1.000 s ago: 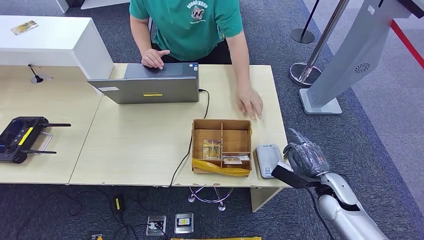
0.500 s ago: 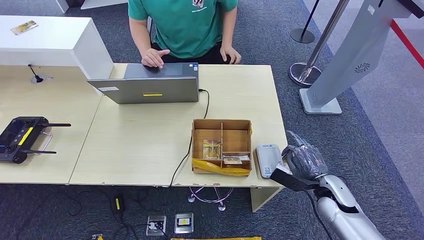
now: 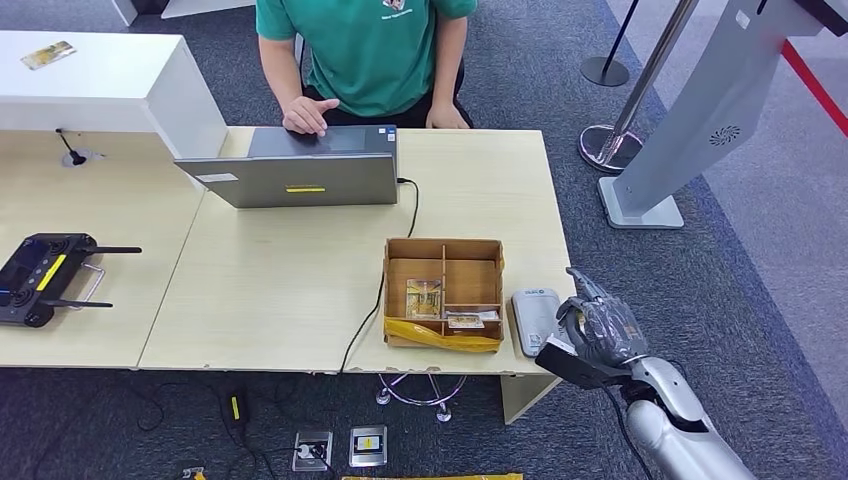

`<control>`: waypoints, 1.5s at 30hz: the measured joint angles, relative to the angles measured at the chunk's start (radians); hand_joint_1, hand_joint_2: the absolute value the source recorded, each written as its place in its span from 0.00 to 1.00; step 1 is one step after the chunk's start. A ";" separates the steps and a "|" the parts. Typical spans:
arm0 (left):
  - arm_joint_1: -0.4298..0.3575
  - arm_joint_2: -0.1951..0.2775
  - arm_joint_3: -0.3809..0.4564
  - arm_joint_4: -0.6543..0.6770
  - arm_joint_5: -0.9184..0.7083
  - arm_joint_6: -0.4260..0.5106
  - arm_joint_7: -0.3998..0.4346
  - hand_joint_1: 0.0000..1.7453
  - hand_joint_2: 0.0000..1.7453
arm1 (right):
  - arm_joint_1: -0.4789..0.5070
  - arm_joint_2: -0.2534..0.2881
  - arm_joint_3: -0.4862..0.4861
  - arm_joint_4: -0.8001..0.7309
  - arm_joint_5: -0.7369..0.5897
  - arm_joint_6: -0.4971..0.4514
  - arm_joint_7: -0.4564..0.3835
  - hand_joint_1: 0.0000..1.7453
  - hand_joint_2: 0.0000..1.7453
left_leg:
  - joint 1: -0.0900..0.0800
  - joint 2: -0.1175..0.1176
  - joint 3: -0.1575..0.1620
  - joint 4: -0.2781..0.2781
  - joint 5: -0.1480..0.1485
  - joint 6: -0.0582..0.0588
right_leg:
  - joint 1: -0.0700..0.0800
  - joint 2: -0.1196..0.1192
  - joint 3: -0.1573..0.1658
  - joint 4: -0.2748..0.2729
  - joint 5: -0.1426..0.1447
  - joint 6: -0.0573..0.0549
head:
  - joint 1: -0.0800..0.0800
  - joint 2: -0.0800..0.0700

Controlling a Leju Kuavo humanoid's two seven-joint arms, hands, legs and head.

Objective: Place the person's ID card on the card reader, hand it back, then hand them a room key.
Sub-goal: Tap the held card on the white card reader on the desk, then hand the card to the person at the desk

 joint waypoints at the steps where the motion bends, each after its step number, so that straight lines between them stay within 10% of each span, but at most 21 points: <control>1: 0.000 0.000 0.000 0.000 0.000 0.000 -0.001 0.00 0.00 | 0.000 0.000 0.000 0.002 -0.001 -0.001 0.000 1.00 1.00 | 0.000 0.000 0.000 0.000 0.000 0.000 | 0.000 0.000 0.000 0.000 0.000 0.000 | 0.000 0.000; 21: 0.000 -0.009 0.000 0.000 0.013 0.015 -0.047 0.00 0.00 | -0.135 0.000 -0.017 0.026 0.044 -0.072 -0.013 1.00 1.00 | 0.000 0.000 0.000 0.000 0.000 0.000 | 0.000 0.001 0.000 0.000 0.000 0.000 | 0.000 0.000; 45: 0.000 -0.010 0.000 0.000 0.035 0.010 -0.068 0.00 0.00 | -0.181 -0.025 -0.060 -0.140 -0.060 0.086 0.046 1.00 1.00 | 0.000 0.000 -0.002 0.000 0.000 0.000 | 0.000 0.000 0.000 0.001 0.000 0.000 | 0.000 0.000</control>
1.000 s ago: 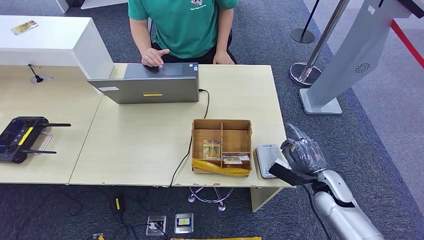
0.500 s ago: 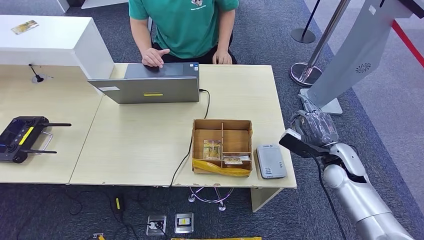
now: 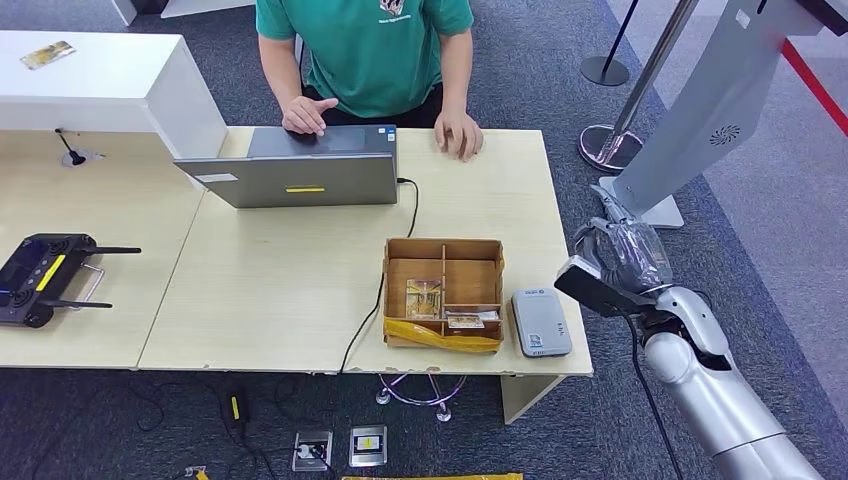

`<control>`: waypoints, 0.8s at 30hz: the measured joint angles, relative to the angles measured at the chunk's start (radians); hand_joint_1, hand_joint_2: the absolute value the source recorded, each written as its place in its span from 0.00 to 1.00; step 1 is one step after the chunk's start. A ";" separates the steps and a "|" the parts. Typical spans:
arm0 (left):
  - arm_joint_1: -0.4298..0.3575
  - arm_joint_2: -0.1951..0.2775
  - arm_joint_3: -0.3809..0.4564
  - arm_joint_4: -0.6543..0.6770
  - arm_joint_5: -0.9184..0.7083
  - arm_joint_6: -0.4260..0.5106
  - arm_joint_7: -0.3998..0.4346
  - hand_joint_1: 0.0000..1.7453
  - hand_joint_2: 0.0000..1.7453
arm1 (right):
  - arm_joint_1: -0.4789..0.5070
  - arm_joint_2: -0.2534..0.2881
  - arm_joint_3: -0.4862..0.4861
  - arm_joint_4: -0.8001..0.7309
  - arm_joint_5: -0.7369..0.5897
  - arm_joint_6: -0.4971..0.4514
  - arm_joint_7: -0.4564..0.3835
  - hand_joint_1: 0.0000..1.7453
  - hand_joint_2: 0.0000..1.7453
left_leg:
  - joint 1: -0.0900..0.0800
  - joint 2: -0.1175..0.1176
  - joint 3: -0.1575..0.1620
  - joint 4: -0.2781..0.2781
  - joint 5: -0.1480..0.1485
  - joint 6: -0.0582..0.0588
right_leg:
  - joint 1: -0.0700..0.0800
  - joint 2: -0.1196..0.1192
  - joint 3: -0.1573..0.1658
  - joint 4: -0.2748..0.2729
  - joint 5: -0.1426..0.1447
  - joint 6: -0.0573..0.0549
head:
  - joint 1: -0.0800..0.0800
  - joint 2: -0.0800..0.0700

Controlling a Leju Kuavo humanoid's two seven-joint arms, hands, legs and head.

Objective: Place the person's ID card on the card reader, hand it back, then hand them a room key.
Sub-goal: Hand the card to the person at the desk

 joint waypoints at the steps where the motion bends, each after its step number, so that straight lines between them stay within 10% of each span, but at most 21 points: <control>1: 0.000 0.000 0.000 0.000 -0.002 -0.004 -0.004 0.00 0.00 | -0.009 0.005 0.000 -0.002 0.005 -0.008 -0.008 1.00 1.00 | 0.000 0.000 0.000 0.000 0.000 0.000 | 0.000 0.000 0.000 0.000 0.000 0.000 | 0.000 0.000; 13: -0.008 0.011 -0.019 -0.001 -0.064 -0.051 -0.045 0.00 0.00 | -0.435 0.189 0.047 0.255 0.071 -0.111 -0.244 1.00 1.00 | 0.000 0.000 -0.001 0.000 0.001 -0.001 | 0.000 0.000 -0.002 0.004 0.000 0.000 | 0.000 0.000; 24: -0.009 0.027 -0.057 -0.001 -0.096 -0.070 -0.043 0.00 0.00 | -0.690 0.352 0.112 0.579 0.128 -0.080 -0.251 1.00 1.00 | 0.001 -0.001 -0.001 0.000 0.001 -0.001 | 0.001 -0.001 -0.003 0.004 -0.001 -0.002 | 0.000 0.000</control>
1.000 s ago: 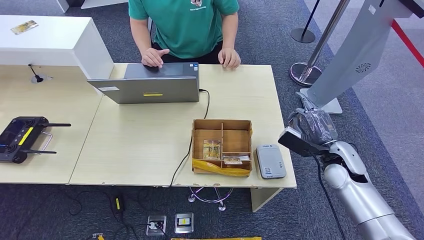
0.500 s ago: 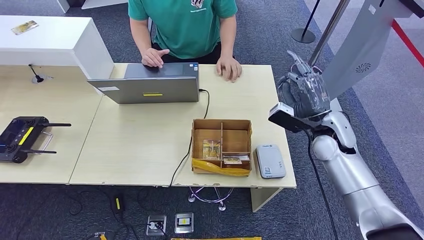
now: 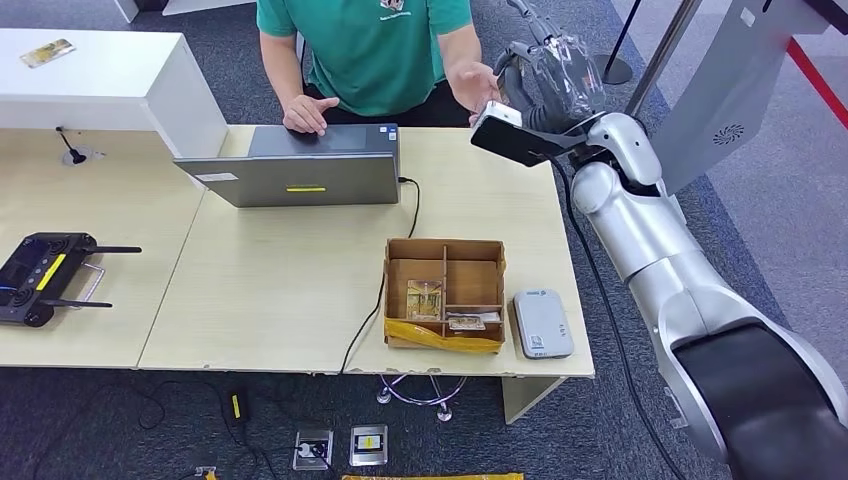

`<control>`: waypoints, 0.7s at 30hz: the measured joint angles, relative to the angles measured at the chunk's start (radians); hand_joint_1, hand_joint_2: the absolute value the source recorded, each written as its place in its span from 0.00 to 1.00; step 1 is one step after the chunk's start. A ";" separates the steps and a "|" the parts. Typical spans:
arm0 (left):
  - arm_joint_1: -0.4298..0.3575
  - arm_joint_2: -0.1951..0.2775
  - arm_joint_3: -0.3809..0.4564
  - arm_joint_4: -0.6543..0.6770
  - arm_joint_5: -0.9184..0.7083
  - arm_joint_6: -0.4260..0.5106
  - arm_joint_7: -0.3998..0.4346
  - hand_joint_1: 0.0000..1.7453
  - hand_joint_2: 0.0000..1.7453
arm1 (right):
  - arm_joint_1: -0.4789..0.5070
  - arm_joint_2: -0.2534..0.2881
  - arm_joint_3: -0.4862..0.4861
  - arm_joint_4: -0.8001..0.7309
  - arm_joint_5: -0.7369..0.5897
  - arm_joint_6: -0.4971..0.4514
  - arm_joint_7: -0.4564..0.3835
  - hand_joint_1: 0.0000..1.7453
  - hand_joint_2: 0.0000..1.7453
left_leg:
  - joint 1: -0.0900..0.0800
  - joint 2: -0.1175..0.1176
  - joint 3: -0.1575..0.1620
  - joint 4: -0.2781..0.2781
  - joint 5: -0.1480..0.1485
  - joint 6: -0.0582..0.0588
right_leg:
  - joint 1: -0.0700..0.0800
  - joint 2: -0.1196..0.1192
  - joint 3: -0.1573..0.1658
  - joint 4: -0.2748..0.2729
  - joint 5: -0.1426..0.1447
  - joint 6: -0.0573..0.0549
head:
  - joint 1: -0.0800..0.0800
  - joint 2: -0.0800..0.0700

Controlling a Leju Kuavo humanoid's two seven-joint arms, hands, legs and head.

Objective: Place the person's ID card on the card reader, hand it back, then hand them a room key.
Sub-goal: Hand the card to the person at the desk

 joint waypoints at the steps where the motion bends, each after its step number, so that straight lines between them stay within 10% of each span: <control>1: 0.000 0.001 -0.003 0.000 -0.002 0.000 0.001 0.00 0.00 | -0.011 0.009 0.003 0.026 0.000 0.001 0.003 1.00 1.00 | 0.000 0.000 0.000 0.000 0.000 0.000 | 0.000 0.000 0.000 0.000 0.000 0.000 | 0.000 0.000; 13: 0.000 0.014 -0.030 0.000 -0.013 -0.017 0.022 0.00 0.00 | -0.058 0.055 0.022 0.193 0.011 0.015 0.018 1.00 1.00 | 0.000 0.000 0.000 0.000 0.000 0.000 | 0.000 0.000 0.000 0.000 0.000 0.000 | 0.000 0.000; 14: 0.000 0.015 -0.030 0.000 -0.013 -0.018 0.022 0.00 0.00 | -0.061 0.058 0.023 0.201 0.012 0.018 0.018 0.93 1.00 | 0.000 0.000 0.000 0.000 0.000 0.000 | 0.000 0.000 0.000 0.000 0.000 0.000 | 0.000 0.000; 18: 0.003 0.017 -0.033 0.000 -0.007 -0.017 0.022 0.00 0.00 | -0.072 0.065 0.031 0.229 0.017 0.028 0.018 0.03 1.00 | 0.000 0.000 0.001 0.000 0.000 0.000 | 0.000 0.000 0.000 0.000 0.000 0.000 | 0.000 0.000; 21: 0.004 0.017 -0.037 0.000 -0.004 -0.016 0.022 0.00 0.00 | -0.074 0.069 0.037 0.242 0.025 0.026 0.018 0.00 1.00 | 0.000 0.000 0.001 0.000 0.000 0.000 | 0.000 0.000 0.000 0.000 0.000 0.000 | 0.000 0.000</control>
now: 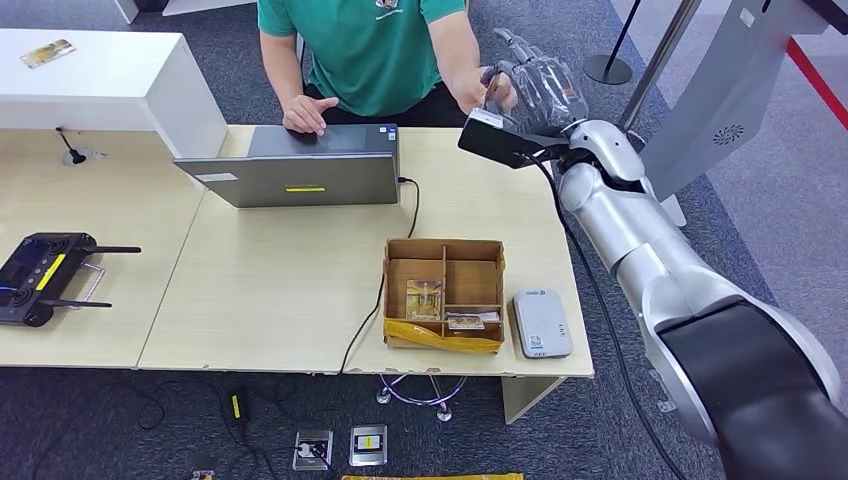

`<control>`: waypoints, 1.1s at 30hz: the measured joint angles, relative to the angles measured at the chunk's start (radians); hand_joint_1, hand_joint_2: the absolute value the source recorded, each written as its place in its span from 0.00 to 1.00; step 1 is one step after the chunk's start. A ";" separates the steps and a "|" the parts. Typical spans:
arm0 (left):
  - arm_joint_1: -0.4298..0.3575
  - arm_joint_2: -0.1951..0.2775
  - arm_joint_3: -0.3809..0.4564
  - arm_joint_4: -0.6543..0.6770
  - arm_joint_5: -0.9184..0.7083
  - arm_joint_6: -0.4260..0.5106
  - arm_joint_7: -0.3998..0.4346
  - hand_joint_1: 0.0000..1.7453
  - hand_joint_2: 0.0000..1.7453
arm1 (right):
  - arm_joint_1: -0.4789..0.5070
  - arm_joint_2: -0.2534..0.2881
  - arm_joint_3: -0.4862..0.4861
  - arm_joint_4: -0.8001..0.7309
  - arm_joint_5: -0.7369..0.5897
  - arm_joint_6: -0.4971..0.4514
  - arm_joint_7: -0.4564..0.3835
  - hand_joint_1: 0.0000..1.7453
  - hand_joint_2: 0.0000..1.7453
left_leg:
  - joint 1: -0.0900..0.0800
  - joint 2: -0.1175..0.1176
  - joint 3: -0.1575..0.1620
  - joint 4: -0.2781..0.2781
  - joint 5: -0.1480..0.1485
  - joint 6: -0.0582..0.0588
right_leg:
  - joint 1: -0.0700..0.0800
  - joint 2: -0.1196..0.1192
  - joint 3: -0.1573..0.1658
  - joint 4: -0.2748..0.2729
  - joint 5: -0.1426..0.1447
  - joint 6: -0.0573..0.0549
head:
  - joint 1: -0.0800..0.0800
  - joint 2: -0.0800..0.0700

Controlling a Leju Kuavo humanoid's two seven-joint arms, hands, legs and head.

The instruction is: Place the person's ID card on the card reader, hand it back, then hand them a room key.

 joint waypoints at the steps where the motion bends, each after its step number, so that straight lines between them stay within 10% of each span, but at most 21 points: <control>1: 0.000 0.000 0.000 0.000 0.002 0.001 0.000 0.00 0.00 | 0.000 0.001 0.001 0.003 0.003 -0.003 0.000 0.00 1.00 | 0.000 0.000 0.000 0.000 0.000 0.000 | 0.000 0.000 0.000 0.000 0.000 0.000 | 0.000 0.000; 13: 0.004 -0.001 -0.010 0.000 0.049 0.023 0.000 0.00 0.00 | -0.003 -0.004 -0.022 0.014 -0.298 0.131 -0.018 0.00 1.00 | 0.000 0.000 0.016 0.001 0.000 0.000 | 0.000 0.000 -0.002 0.000 0.000 0.000 | 0.000 0.000; 25: 0.015 0.001 -0.011 0.001 0.123 0.035 0.000 0.00 0.00 | 0.288 -0.150 -0.112 -0.437 -0.911 0.397 0.345 0.00 1.00 | 0.000 0.000 0.018 0.002 0.000 0.000 | 0.000 0.000 0.000 0.000 0.000 0.000 | 0.000 0.000; 33: 0.015 -0.001 -0.011 0.001 0.158 0.067 0.029 0.00 0.00 | 0.471 -0.248 -0.157 -0.730 -1.000 0.484 0.426 0.00 1.00 | 0.000 0.001 0.018 0.002 0.000 0.000 | 0.000 0.000 0.000 0.000 0.000 0.000 | 0.000 0.000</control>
